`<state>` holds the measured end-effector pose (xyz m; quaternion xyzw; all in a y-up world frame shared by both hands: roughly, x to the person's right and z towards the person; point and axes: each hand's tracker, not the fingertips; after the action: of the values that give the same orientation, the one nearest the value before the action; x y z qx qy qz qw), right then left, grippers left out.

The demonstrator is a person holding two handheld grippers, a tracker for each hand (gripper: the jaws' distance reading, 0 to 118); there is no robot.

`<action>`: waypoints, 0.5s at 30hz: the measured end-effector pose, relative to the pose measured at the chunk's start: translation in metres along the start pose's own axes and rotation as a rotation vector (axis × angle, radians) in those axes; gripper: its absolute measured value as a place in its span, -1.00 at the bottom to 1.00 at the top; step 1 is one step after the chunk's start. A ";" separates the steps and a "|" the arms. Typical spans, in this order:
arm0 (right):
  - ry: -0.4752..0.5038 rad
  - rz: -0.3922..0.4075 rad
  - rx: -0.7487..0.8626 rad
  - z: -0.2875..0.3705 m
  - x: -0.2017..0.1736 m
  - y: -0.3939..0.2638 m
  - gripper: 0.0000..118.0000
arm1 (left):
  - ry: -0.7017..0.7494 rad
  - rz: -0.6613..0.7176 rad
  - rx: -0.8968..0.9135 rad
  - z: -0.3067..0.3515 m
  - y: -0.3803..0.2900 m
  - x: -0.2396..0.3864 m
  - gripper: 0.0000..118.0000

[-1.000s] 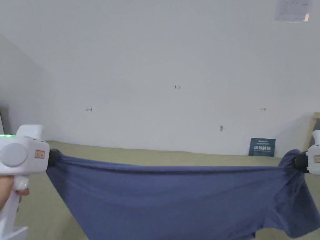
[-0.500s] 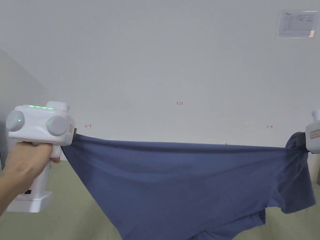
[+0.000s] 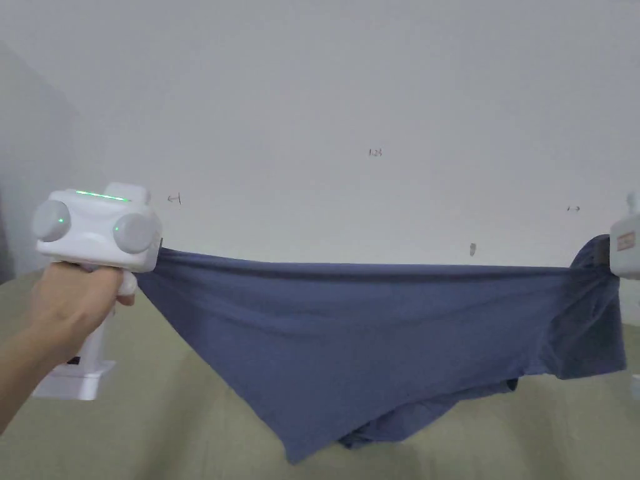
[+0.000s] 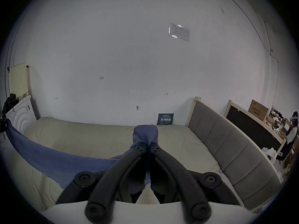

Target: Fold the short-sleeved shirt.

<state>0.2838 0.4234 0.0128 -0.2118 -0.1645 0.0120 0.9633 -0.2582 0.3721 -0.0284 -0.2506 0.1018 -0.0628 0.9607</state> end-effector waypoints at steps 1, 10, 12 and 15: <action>-0.001 0.010 -0.029 -0.006 0.000 -0.016 -0.95 | -0.011 -0.009 -0.020 -0.006 -0.013 0.002 -0.95; 0.025 0.022 -0.185 0.018 0.023 -0.148 -0.95 | -0.084 -0.045 -0.129 0.013 -0.134 0.003 -0.95; 0.036 0.030 -0.204 0.037 0.031 -0.174 -0.95 | -0.102 -0.043 -0.147 0.029 -0.163 -0.004 -0.95; 0.073 -0.056 -0.226 0.075 0.050 -0.218 -0.95 | -0.120 -0.056 -0.194 0.044 -0.207 -0.019 -0.95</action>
<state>0.2969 0.2596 0.1821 -0.3146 -0.1354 -0.0411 0.9386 -0.2807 0.2165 0.1150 -0.3484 0.0425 -0.0646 0.9341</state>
